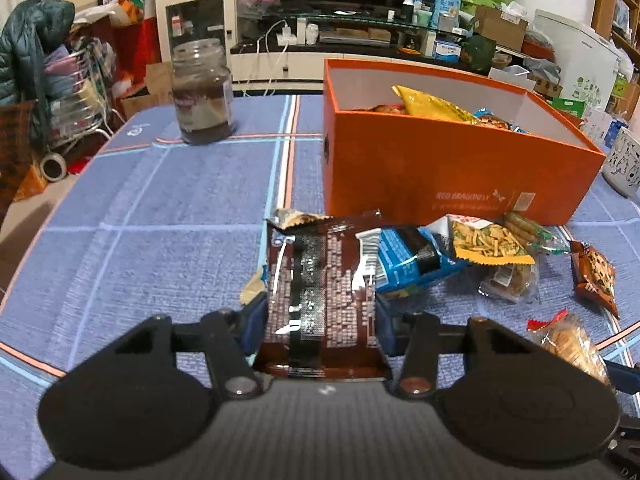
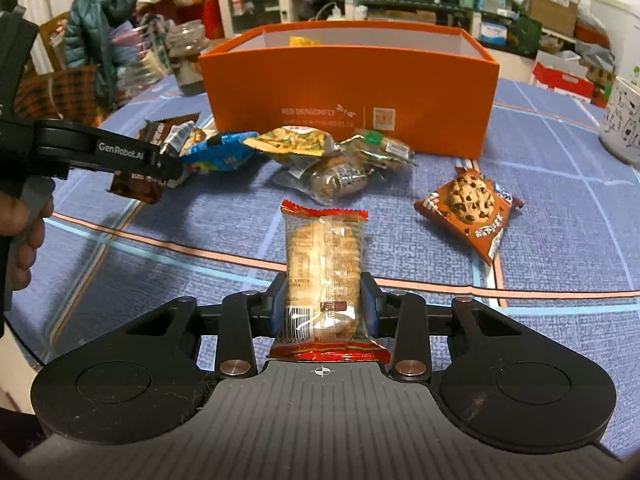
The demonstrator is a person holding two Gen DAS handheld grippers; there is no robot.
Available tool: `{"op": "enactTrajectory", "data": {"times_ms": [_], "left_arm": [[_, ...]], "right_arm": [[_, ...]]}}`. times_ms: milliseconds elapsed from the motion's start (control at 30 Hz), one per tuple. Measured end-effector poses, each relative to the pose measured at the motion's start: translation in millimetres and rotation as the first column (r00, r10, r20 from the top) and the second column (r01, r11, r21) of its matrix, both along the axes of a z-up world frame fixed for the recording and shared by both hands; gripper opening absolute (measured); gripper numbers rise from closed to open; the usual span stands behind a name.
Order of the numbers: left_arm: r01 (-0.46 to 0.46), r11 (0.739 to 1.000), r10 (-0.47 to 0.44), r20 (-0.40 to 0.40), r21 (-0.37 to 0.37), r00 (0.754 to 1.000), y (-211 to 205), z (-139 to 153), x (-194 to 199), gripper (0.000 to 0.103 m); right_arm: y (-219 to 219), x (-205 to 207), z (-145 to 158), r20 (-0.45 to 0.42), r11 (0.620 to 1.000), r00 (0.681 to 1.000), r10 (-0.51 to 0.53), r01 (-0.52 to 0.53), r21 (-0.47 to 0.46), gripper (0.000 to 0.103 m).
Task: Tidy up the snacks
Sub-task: 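Lift the chocolate pack and wafer bag over the orange box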
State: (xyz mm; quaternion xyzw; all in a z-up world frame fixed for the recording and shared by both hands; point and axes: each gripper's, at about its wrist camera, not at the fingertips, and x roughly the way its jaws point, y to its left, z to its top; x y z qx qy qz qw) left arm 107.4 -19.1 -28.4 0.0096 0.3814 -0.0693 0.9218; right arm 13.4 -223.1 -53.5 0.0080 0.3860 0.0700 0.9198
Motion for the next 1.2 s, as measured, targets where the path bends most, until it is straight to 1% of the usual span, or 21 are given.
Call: {"op": "enactTrajectory", "data": {"times_ms": [200, 300, 400, 667, 833, 900, 1033, 1100, 1200], "left_arm": [[-0.032, 0.999, 0.032, 0.02, 0.011, 0.999, 5.9, 9.3, -4.8, 0.049], [-0.048, 0.998, 0.046, 0.042, 0.033, 0.998, 7.8, 15.1, -8.3, 0.049], [-0.06, 0.998, 0.058, 0.061, 0.034, 0.996, 11.7, 21.2, -12.0, 0.049], [-0.063, 0.998, 0.064, 0.095, -0.011, 0.993, 22.6, 34.6, -23.4, 0.049], [-0.046, 0.995, 0.054, 0.094, -0.093, 0.994, 38.8, 42.5, -32.0, 0.049], [-0.046, 0.993, 0.057, 0.106, -0.11, 0.993, 43.9, 46.7, -36.1, 0.049], [-0.043, 0.992, 0.06, 0.142, -0.118, 0.988, 45.3, 55.2, -41.1, 0.049], [-0.042, 0.993, 0.06, 0.163, -0.108, 0.985, 41.7, 59.1, -42.8, 0.049], [-0.011, 0.996, 0.029, 0.201, -0.092, 0.979, 31.3, 66.1, -45.5, 0.049]], "right_arm": [[5.4, -0.7, 3.3, 0.008, 1.0, 1.0, 0.012, -0.012, -0.013, 0.021], [9.0, -1.2, 7.7, 0.017, 1.0, 1.0, 0.014, -0.014, -0.016, 0.021], [12.4, -1.3, 11.8, 0.026, 1.0, 0.999, 0.023, -0.023, -0.018, 0.021], [16.6, -2.0, 22.0, 0.048, 0.999, 0.998, 0.029, -0.028, -0.015, 0.021], [15.7, -2.2, 26.4, 0.061, 0.999, 0.998, 0.033, -0.033, -0.003, 0.021], [13.9, -2.6, 27.7, 0.069, 0.999, 0.997, 0.034, -0.034, 0.005, 0.021], [10.8, -4.2, 29.7, 0.078, 0.999, 0.996, 0.036, -0.038, 0.026, 0.021], [9.6, -5.2, 31.2, 0.084, 0.999, 0.996, 0.038, -0.041, 0.035, 0.021], [5.5, -6.5, 38.4, 0.102, 0.998, 0.994, 0.037, -0.042, 0.052, 0.021]]}}
